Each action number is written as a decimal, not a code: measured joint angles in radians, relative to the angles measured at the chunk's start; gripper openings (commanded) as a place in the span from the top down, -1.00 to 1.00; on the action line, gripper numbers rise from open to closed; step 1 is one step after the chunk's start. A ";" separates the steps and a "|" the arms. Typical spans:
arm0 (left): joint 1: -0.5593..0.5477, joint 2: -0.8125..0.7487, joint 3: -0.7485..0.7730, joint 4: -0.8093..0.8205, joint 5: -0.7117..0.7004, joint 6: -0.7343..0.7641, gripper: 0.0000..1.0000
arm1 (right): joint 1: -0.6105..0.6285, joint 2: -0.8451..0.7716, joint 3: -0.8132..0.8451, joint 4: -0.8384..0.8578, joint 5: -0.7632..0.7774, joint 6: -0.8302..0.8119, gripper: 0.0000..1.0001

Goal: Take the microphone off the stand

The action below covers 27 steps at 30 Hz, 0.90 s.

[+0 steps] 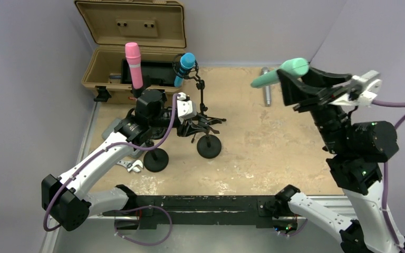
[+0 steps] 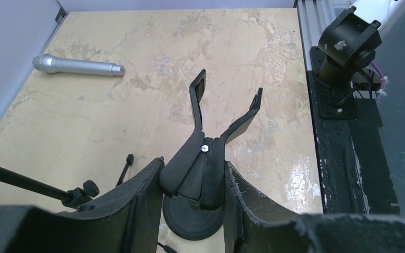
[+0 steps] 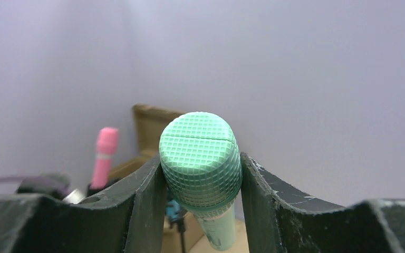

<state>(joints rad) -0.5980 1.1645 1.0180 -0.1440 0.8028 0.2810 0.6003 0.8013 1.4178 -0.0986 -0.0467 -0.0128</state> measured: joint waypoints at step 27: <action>-0.018 0.000 0.006 -0.009 -0.007 -0.004 1.00 | -0.354 1.139 0.325 -0.401 0.334 0.154 1.00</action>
<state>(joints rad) -0.6159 1.1645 1.0241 -0.1532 0.7959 0.2768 0.2466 1.9404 1.7424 -0.4999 0.2874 0.1410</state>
